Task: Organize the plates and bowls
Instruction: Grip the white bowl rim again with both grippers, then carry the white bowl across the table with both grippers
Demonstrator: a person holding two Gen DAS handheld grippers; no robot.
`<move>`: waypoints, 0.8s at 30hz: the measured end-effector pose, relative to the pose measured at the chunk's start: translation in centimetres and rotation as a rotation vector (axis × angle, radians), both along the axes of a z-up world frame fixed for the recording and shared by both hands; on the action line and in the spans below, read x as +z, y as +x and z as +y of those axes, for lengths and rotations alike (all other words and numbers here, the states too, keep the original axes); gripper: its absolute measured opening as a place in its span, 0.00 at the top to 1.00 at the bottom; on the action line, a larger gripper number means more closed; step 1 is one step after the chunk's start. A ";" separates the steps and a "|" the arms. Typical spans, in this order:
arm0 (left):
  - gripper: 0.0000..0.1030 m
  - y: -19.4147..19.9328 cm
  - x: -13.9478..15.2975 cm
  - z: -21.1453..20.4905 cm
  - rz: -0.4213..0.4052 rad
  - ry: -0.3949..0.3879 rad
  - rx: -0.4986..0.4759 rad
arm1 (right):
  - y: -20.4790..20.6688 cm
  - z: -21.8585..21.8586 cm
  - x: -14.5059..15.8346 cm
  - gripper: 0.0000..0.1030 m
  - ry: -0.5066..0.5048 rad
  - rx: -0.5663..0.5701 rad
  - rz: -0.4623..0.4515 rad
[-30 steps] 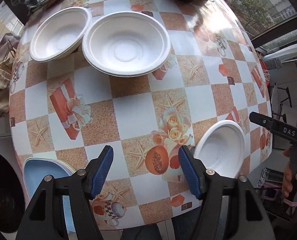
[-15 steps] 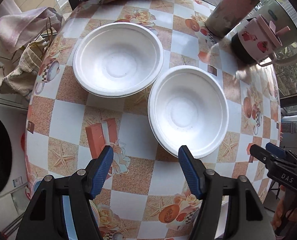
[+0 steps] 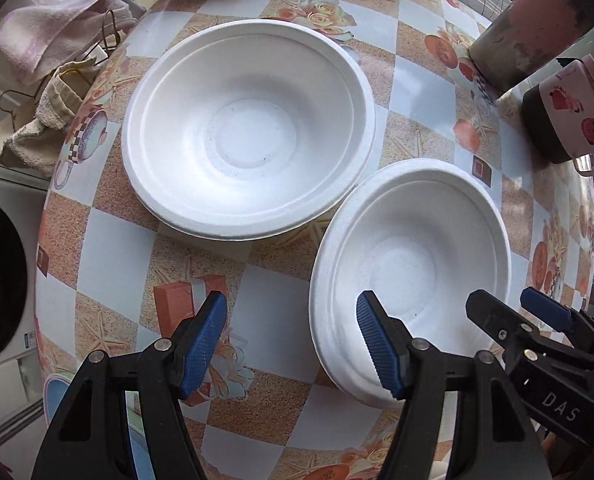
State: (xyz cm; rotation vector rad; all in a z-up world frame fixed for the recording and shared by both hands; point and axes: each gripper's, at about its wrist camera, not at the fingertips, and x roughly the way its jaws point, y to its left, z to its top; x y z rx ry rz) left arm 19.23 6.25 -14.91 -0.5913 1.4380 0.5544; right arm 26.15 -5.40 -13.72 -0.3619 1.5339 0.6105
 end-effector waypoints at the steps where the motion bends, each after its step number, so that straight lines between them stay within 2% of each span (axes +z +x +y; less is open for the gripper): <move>1: 0.32 0.1 -0.2 0.0 0.003 -0.006 -0.001 | 0.0 0.3 -0.2 0.19 0.000 0.004 0.001; 2: 0.33 0.2 -0.4 -0.1 0.008 -0.004 -0.004 | -0.1 0.6 -0.5 0.19 0.001 0.008 0.003; 4: 0.44 0.4 -0.8 -0.2 0.006 -0.018 -0.012 | -0.1 1.0 -0.8 0.21 0.006 0.005 0.007; 6: 0.56 0.5 -1.2 -0.4 0.012 -0.036 -0.022 | -0.1 1.2 -1.1 0.41 0.016 0.000 0.025; 7: 0.61 0.5 -1.3 -0.5 -0.001 -0.052 -0.026 | -0.1 1.1 -1.4 0.59 0.016 -0.007 0.046; 8: 0.64 0.6 -1.3 -0.7 -0.012 -0.060 -0.030 | 0.0 1.4 -2.0 0.65 0.028 -0.020 0.079; 10: 0.72 0.9 -1.3 -1.2 -0.022 -0.065 -0.060 | 0.1 1.2 -2.1 0.70 0.046 -0.047 0.100; 11: 0.72 1.2 -1.3 -1.6 -0.021 -0.063 -0.084 | 0.0 1.2 -2.2 0.76 0.051 -0.048 0.114; 18: 0.73 0.9 -1.0 -6.1 0.007 -0.040 -0.243 | -2.4 -0.4 -2.5 0.78 0.015 0.007 0.125; 21: 0.72 0.5 -0.4 -6.8 0.002 0.009 -0.288 | -3.2 -1.9 -2.8 0.78 0.020 -0.005 0.151; 24: 0.60 1.8 -0.4 -6.9 0.011 0.030 -0.321 | -3.1 -2.5 -2.8 0.78 0.017 -0.016 0.146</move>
